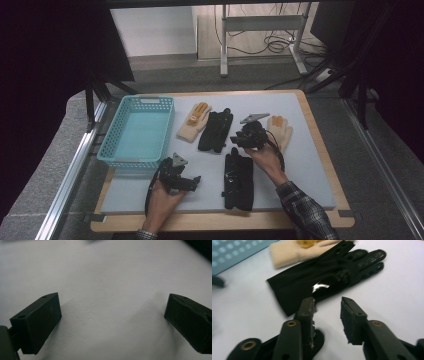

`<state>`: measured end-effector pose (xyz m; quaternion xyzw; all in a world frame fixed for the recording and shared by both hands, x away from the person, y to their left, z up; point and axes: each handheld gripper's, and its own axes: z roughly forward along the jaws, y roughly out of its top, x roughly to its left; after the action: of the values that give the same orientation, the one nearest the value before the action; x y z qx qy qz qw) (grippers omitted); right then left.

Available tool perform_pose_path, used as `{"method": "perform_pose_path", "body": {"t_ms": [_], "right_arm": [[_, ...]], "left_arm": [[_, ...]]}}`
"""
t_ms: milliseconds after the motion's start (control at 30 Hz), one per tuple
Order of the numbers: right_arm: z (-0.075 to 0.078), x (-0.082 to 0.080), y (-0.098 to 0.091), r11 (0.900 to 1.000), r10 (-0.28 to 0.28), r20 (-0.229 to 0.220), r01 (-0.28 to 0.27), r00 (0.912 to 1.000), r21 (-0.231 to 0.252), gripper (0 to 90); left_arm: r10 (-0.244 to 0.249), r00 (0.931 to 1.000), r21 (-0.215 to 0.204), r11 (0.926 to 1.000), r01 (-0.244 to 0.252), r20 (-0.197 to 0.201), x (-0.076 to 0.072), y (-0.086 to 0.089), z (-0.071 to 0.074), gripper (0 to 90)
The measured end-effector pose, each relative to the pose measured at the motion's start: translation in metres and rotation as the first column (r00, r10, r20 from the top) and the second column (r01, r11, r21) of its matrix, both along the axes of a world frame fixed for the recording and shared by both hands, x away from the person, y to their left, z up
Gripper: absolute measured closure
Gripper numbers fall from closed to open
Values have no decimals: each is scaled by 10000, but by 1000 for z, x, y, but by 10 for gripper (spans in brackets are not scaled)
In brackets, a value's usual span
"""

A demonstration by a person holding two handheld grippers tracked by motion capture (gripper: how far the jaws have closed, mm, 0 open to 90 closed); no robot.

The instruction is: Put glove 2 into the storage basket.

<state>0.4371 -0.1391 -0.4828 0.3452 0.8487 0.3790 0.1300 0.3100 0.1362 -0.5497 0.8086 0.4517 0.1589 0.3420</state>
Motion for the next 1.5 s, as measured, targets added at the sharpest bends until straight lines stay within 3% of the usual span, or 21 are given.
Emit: {"method": "perform_pose_path", "body": {"t_ms": [200,300,400,500,600,700,733,767,800,833,867,967,1067,1300,1467,1500], "right_arm": [[-8,24,11,9993,-359,-357,362,9987,75,653],[-14,34,17,9984,-541,-531,549,9971,143,627],[-21,45,28,9959,-882,-695,894,9937,143,535],[-26,49,33,9944,-1055,-695,1054,9920,-51,505],[-36,55,40,9915,-1216,-875,1168,9887,-581,481],[-41,53,43,9888,-1347,-712,1295,9883,-738,524],[-41,51,45,9902,-1268,-695,1221,9895,-672,624],[-41,51,45,9902,-1268,-695,1221,9895,-672,624],[-41,50,45,9920,-1168,-825,1123,9897,-569,739],[-41,50,45,9920,-1168,-825,1123,9897,-569,739],[-41,49,45,9931,-1144,-880,1115,9895,-377,846],[-40,47,45,9934,-1101,-677,1075,9916,-411,860],[-32,42,42,9943,-1042,-371,1033,9939,-252,864],[3,31,22,9956,-860,-237,868,9960,364,864],[34,16,-2,9942,-901,207,887,9957,606,865],[34,16,-2,9942,-901,207,887,9957,606,865]], "left_arm": [[-7,10000,11,10000,7,4,0,0,0,15],[-10,10000,12,10000,10,6,0,0,0,15],[-7,10000,9,10000,7,8,0,0,0,15],[-9,10000,10,10000,9,7,0,0,0,15],[-6,10000,9,10000,6,12,0,0,0,15],[-25,10000,45,10000,25,2,0,0,0,15],[-28,10000,48,10000,28,0,0,0,0,14],[-28,10000,48,10000,28,0,0,0,0,14],[-22,10000,60,10000,22,-8,0,0,0,14],[-22,10000,60,10000,22,-8,0,0,0,15],[-13,10000,23,10000,13,4,0,0,0,15],[-6,10000,17,10000,6,6,0,0,0,14],[-41,10000,78,10000,41,-22,0,0,0,15],[-43,10000,85,10000,43,-20,0,0,0,15],[-35,10000,61,10000,35,-11,0,0,0,15],[-35,10000,61,10000,35,-11,0,0,0,15]]}}
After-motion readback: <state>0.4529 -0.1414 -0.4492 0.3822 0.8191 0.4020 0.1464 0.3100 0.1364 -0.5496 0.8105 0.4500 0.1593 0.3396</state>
